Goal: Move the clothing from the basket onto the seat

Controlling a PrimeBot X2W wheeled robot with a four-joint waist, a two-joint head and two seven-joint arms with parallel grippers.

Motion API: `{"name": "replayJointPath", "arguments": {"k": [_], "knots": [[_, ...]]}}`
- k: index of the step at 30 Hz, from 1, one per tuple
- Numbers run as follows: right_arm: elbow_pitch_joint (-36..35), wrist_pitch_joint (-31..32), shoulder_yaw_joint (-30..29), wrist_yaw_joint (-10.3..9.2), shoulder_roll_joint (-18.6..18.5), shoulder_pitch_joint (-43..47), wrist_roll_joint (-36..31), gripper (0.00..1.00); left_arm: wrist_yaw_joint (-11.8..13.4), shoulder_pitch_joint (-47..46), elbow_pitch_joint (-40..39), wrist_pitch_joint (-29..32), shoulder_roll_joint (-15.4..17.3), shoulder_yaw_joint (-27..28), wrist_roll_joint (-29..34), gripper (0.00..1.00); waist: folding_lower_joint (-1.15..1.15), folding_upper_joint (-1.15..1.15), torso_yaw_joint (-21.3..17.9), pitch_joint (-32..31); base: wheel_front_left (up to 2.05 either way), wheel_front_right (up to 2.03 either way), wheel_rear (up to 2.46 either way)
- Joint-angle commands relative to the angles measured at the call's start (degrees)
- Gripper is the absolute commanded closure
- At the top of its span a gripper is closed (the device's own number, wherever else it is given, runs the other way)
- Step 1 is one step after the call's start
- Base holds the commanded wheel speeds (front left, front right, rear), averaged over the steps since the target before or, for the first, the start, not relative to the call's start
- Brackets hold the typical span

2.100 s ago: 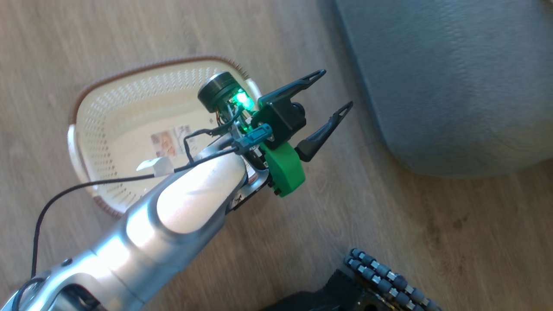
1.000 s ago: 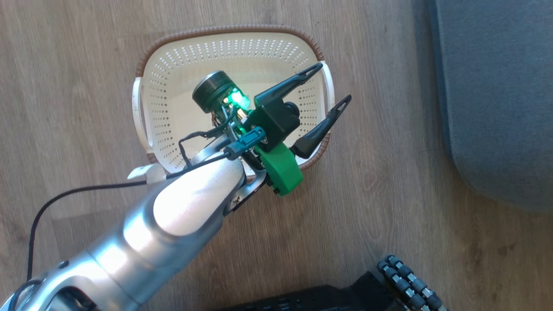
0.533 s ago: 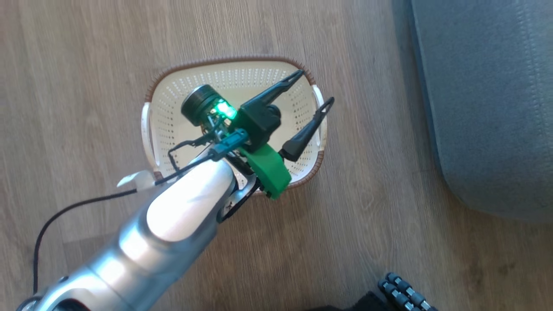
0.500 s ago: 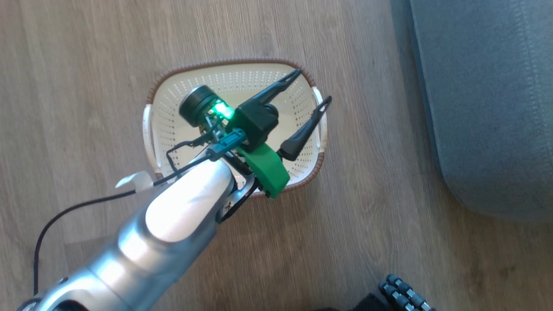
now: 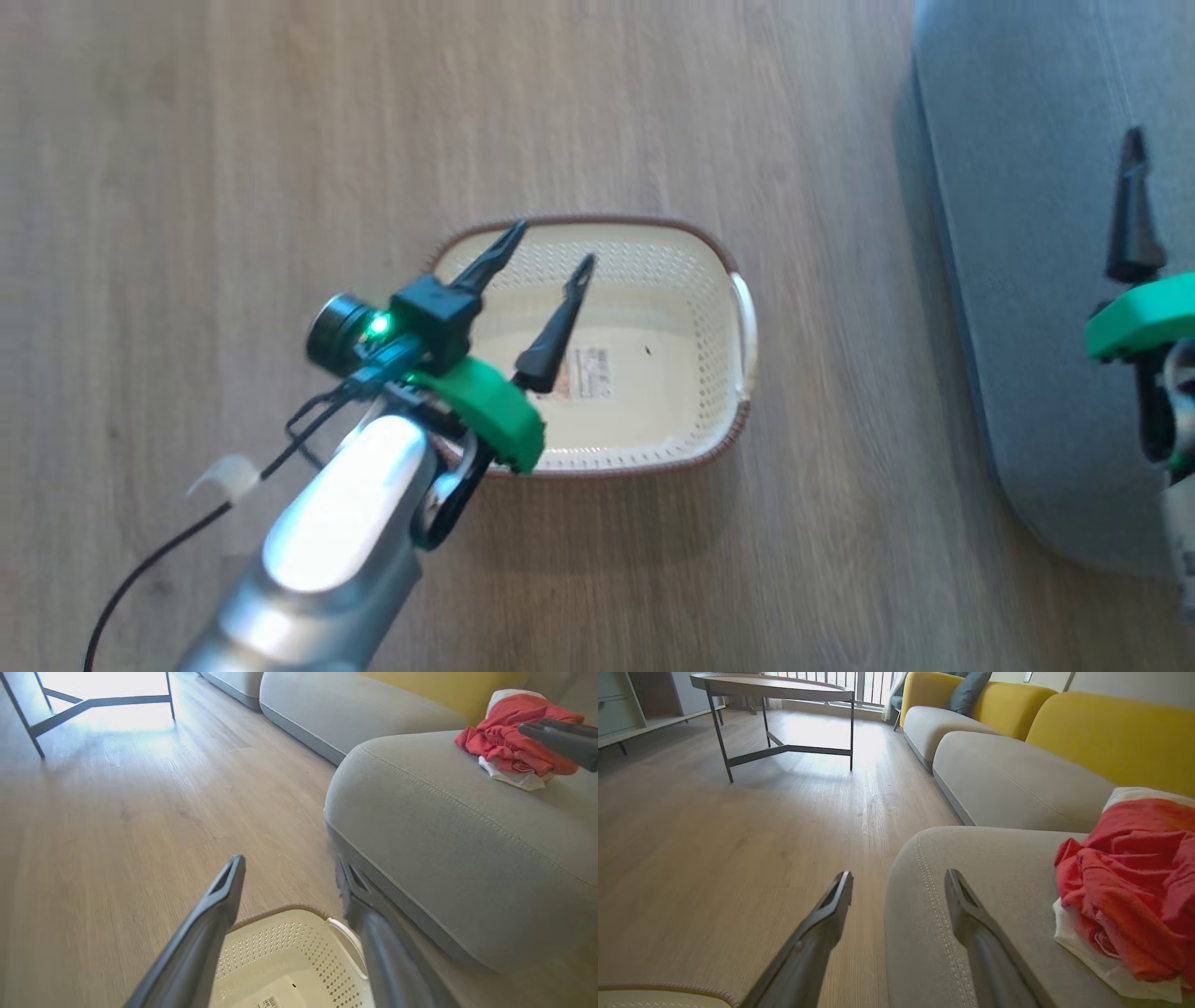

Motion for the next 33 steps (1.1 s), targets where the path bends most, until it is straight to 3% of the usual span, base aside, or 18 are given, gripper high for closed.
{"name": "replayJointPath", "arguments": {"k": [1, 9, 16, 21, 33], "knots": [[-2.02, -0.44, 1.44, 0.40, -0.44, 1.29, 0.98, 0.00, 0.52, 0.40, -1.33, -0.29, 0.52, 3.57, 0.26, 0.00, 0.00, 0.00, 2.80, -3.12, 0.00, 0.00, 0.00], [-2.13, -0.44, 5.83, 0.40, -0.92, 1.78, 2.76, 0.00, 0.66, 6.10, -1.02, -0.29, 0.88, 11.22, 1.82, 0.00, 0.00, 0.00, 5.86, -7.95, 0.00, 0.00, 0.00], [-0.33, -0.45, 8.79, 0.40, 1.11, 4.17, 4.38, 0.00, 1.10, 11.58, -1.09, -0.29, 0.15, 18.86, 3.70, 0.00, 0.00, 0.00, 7.60, -13.27, 0.00, 0.00, 0.00], [0.54, -0.45, 10.27, 0.40, 3.71, 6.20, 4.81, 0.00, 2.22, 15.03, -1.66, -0.29, 0.11, 24.48, 5.96, 0.00, 0.00, 0.00, 7.52, -15.99, 0.00, 0.00, 0.00], [2.63, -0.45, 16.03, 0.40, 7.82, 10.62, 4.07, 0.00, 2.08, 20.76, -3.90, -0.29, -1.81, 34.61, 11.32, 0.00, 0.00, 0.00, 6.10, -19.77, 0.00, 0.00, 0.00]]}}
